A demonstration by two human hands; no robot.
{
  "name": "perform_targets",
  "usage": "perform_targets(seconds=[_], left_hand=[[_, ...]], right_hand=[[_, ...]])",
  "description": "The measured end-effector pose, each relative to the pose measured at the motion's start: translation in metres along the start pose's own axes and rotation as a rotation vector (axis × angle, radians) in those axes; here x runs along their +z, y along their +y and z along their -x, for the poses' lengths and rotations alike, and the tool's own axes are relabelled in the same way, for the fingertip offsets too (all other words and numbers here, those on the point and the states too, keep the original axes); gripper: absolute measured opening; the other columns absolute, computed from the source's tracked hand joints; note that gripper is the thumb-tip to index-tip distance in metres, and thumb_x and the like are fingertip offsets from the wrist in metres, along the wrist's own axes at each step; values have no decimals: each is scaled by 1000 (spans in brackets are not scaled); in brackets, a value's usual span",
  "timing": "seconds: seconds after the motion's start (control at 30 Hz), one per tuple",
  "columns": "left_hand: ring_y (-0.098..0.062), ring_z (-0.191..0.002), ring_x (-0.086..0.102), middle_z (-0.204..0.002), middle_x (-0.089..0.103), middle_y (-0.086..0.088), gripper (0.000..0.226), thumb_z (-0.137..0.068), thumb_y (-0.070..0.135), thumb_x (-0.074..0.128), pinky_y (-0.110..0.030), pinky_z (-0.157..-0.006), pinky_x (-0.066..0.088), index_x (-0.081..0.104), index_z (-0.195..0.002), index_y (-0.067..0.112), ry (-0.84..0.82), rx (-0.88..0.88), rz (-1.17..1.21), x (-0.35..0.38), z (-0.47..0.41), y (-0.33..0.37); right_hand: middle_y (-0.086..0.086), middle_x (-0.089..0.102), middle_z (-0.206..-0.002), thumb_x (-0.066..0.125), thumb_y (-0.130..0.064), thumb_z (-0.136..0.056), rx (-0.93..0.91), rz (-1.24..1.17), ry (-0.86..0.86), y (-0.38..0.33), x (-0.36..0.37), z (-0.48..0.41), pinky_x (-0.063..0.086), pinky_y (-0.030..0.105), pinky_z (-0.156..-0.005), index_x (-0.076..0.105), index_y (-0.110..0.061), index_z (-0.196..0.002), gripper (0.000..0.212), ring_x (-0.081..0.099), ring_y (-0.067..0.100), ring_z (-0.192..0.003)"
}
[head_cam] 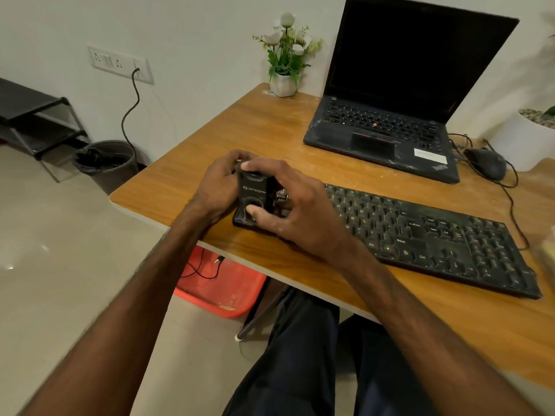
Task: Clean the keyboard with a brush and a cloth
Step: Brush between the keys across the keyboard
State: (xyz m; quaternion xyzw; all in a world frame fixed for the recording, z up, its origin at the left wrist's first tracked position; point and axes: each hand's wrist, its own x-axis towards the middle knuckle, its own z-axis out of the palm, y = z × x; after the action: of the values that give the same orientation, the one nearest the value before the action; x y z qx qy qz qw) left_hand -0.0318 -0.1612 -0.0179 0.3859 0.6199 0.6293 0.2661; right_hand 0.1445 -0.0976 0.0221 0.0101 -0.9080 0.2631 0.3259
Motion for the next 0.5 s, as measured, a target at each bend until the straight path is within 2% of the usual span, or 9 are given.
perform_targets(seconds=[0.07, 0.1, 0.13, 0.2, 0.27, 0.37, 0.5], left_hand=[[-24, -89, 68, -102, 66, -12, 56, -73, 23, 70, -31, -70, 57, 57, -120, -4, -22, 3, 36, -2, 3, 4], [-26, -91, 68, -104, 66, -12, 62, -70, 27, 72, -33, -72, 57, 57, -122, -3, -18, -3, 21, -3, 3, 4], [-30, -93, 68, -105, 67, -13, 60, -71, 26, 73, -37, -74, 58, 58, -122, -1, -16, -4, -14, -4, 2, 3], [-36, -96, 69, -105, 70, -13, 42, -83, 10, 72, -45, -77, 59, 58, -123, 5, -27, -19, -64, -4, -3, -2], [-30, -93, 70, -102, 70, -10, 29, -95, -1, 60, -43, -76, 59, 58, -122, 9, -19, -48, -76, -2, -5, -4], [-20, -90, 67, -103, 68, -8, 24, -101, 1, 53, -39, -77, 59, 58, -121, 12, -6, -55, -99, 3, -6, -3], [-27, -95, 68, -107, 68, -11, 25, -99, 1, 53, -44, -80, 60, 59, -119, 14, 2, -36, -152, 4, -2, 0]], right_hand=[[10, 61, -122, 75, -12, -82, -23, -7, -6, -1, 7, -9, 55, 36, -79, 52, -10, -133, 56, 61, 21, -104], [11, 62, -122, 75, -12, -82, -30, -8, -12, 0, 7, -10, 55, 36, -79, 52, -10, -133, 56, 61, 21, -104], [11, 61, -122, 75, -12, -83, -37, -3, -21, 1, 5, -9, 55, 36, -79, 52, -11, -133, 56, 61, 21, -104], [9, 60, -125, 75, -14, -85, -40, 15, -50, 3, -6, 1, 56, 32, -79, 49, -14, -135, 56, 61, 19, -108], [5, 57, -131, 74, -19, -86, -20, 43, -77, 5, -24, 19, 58, 26, -80, 45, -23, -136, 58, 59, 14, -112], [0, 56, -131, 75, -20, -85, 9, 77, -52, 6, -45, 40, 58, 20, -79, 42, -27, -135, 60, 58, 9, -112], [-3, 56, -130, 76, -18, -84, -7, 28, -42, 1, -32, 24, 58, 21, -80, 46, -22, -134, 58, 58, 9, -113]])
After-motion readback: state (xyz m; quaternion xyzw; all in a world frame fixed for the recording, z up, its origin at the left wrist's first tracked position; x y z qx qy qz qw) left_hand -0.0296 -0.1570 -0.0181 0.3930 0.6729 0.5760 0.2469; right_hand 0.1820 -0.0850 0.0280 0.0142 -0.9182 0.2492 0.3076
